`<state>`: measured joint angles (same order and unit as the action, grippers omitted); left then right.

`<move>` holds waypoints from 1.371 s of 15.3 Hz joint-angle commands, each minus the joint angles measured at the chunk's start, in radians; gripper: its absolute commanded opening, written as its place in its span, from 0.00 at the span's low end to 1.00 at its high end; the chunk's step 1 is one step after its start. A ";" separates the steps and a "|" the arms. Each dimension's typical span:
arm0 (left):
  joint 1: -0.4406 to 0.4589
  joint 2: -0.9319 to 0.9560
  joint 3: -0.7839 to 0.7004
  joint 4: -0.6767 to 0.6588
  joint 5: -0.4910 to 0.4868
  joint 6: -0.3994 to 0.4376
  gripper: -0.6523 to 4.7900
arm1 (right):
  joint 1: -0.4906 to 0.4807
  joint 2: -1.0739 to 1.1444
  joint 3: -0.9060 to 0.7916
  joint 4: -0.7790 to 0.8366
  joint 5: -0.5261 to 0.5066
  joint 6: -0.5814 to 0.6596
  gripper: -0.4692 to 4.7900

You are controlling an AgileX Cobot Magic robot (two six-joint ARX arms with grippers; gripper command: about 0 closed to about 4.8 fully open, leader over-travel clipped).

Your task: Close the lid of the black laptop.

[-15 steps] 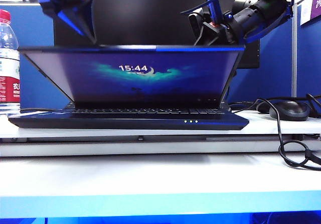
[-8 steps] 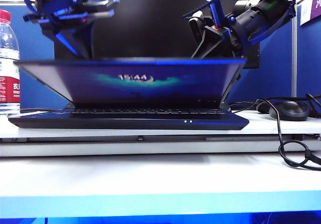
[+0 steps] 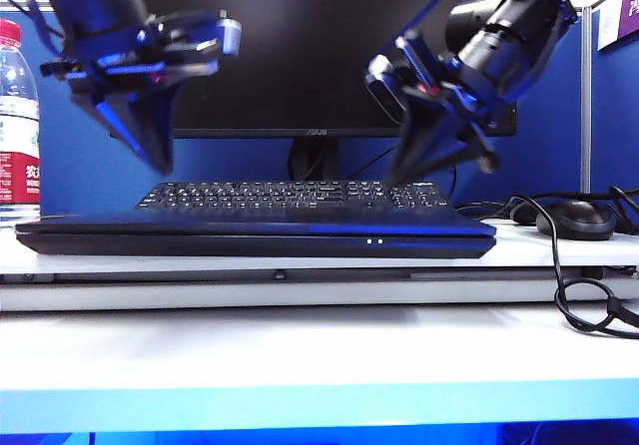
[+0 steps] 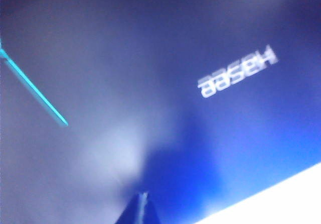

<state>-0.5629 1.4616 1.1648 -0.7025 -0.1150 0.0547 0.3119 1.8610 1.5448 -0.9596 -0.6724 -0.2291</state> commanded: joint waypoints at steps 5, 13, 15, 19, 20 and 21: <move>-0.002 -0.100 0.001 0.085 0.009 -0.003 0.11 | 0.002 -0.072 0.002 0.034 -0.124 -0.019 0.09; -0.001 -0.684 0.001 0.465 0.011 -0.002 0.11 | 0.002 -0.617 0.001 0.419 -0.043 0.002 0.09; -0.001 -0.809 -0.018 0.423 -0.079 0.024 0.11 | 0.002 -0.748 -0.014 0.486 0.043 0.021 0.09; -0.001 -1.061 -0.179 0.405 -0.136 -0.038 0.11 | 0.002 -1.056 -0.282 0.675 0.243 0.138 0.09; -0.001 -1.138 -0.236 0.405 -0.156 -0.053 0.11 | 0.002 -1.147 -0.383 0.753 0.307 0.188 0.09; -0.001 -1.183 -0.266 0.404 -0.183 -0.056 0.11 | 0.001 -1.218 -0.456 0.797 0.356 0.226 0.09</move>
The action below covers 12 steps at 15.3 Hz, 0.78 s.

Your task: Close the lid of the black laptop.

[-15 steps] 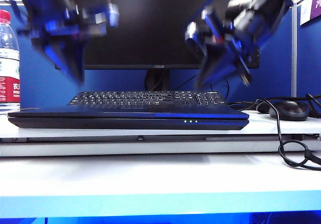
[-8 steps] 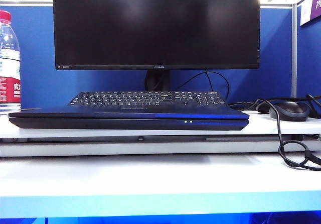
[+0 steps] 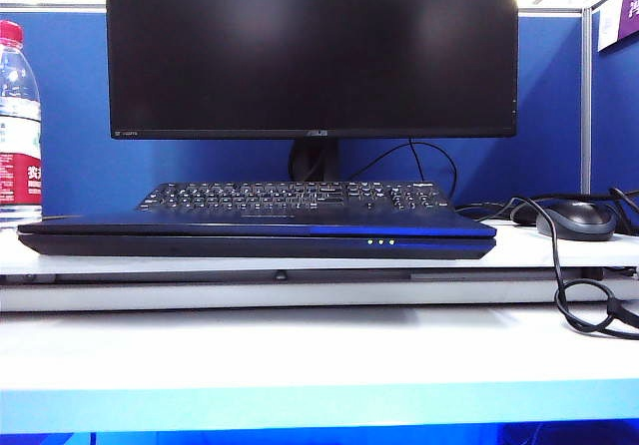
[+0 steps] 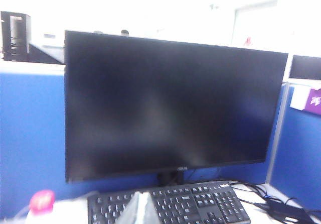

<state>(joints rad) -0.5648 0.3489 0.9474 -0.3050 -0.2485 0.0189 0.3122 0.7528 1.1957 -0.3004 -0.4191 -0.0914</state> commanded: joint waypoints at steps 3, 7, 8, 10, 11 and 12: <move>0.001 -0.174 -0.127 0.005 -0.117 -0.019 0.11 | 0.000 -0.333 -0.300 0.156 0.209 0.113 0.09; 0.001 -0.224 -0.244 0.008 0.008 -0.147 0.11 | 0.000 -0.504 -0.464 0.112 0.214 0.201 0.09; 0.001 -0.224 -0.262 0.006 0.038 -0.150 0.11 | 0.000 -0.519 -0.480 0.082 0.203 0.205 0.09; 0.001 -0.224 -0.324 0.006 0.084 -0.159 0.11 | 0.000 -0.544 -0.512 0.026 0.169 0.235 0.09; 0.001 -0.224 -0.361 0.008 0.097 -0.187 0.11 | -0.001 -0.561 -0.539 0.020 0.150 0.238 0.09; 0.001 -0.224 -0.394 0.008 0.097 -0.207 0.11 | 0.000 -0.580 -0.569 0.019 0.146 0.256 0.09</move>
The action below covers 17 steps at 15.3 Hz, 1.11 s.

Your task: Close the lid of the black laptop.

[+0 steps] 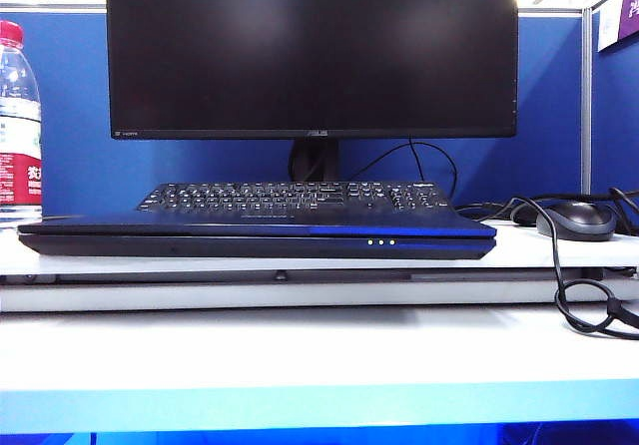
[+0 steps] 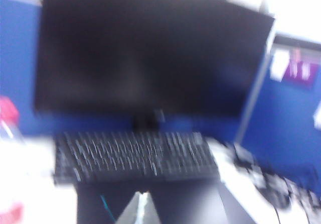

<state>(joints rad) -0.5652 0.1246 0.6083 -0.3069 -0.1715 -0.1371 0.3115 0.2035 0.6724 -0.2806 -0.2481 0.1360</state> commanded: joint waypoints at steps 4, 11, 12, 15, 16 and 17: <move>0.001 0.000 -0.183 0.030 0.100 -0.088 0.11 | 0.001 -0.167 -0.204 -0.006 -0.060 0.079 0.09; 0.001 -0.024 -0.307 0.077 0.147 -0.138 0.11 | 0.000 -0.201 -0.380 0.056 -0.132 0.152 0.09; 0.001 -0.024 -0.332 0.082 0.148 -0.162 0.11 | 0.000 -0.201 -0.404 0.061 -0.132 0.156 0.09; 0.001 -0.024 -0.402 0.109 0.150 -0.191 0.11 | 0.000 -0.201 -0.432 0.077 -0.071 0.178 0.09; 0.001 -0.024 -0.441 0.132 0.150 -0.212 0.11 | 0.000 -0.201 -0.443 0.075 0.016 0.178 0.09; 0.001 -0.024 -0.456 0.134 0.150 -0.223 0.11 | 0.000 -0.201 -0.451 0.066 0.051 0.178 0.09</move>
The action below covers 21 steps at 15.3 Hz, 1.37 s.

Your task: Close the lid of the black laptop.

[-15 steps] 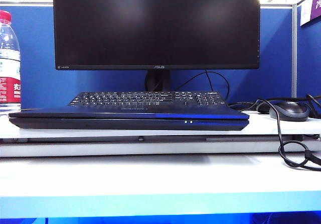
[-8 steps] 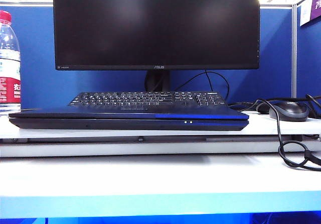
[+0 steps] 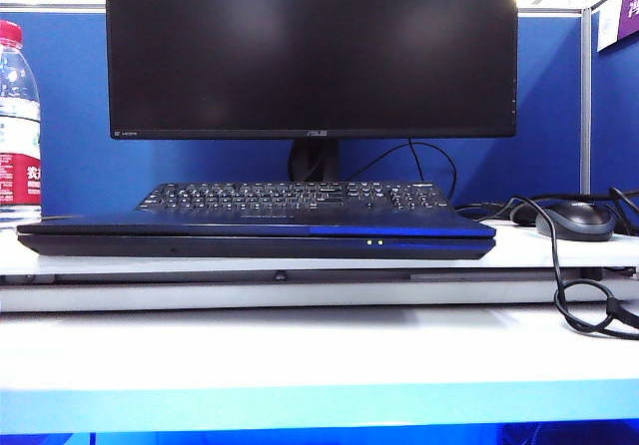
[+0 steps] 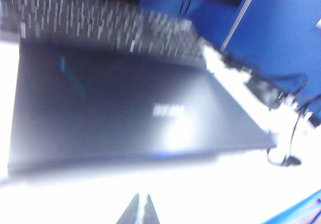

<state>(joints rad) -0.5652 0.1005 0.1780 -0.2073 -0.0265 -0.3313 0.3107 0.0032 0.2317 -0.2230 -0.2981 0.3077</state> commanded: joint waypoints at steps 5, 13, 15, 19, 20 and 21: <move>0.001 0.000 -0.026 0.021 0.005 -0.043 0.12 | 0.002 -0.001 -0.010 -0.047 0.113 0.008 0.09; 0.001 0.000 -0.026 0.021 0.005 -0.043 0.12 | 0.001 -0.001 -0.010 -0.046 0.110 0.026 0.09; 0.002 -0.005 -0.026 0.022 0.000 -0.040 0.11 | 0.001 -0.001 -0.010 -0.046 0.110 0.026 0.09; 0.142 -0.064 -0.042 0.043 -0.087 0.148 0.12 | 0.001 -0.001 -0.010 -0.046 0.114 0.026 0.09; 0.206 -0.083 -0.059 0.076 -0.086 0.149 0.12 | 0.001 -0.001 -0.010 -0.046 0.116 0.026 0.09; 0.293 -0.097 -0.084 0.118 -0.086 0.158 0.12 | 0.001 -0.001 -0.010 -0.047 0.116 0.026 0.09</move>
<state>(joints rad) -0.3061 0.0044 0.1024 -0.1337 -0.1089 -0.1905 0.3115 0.0032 0.2172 -0.2825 -0.1833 0.3290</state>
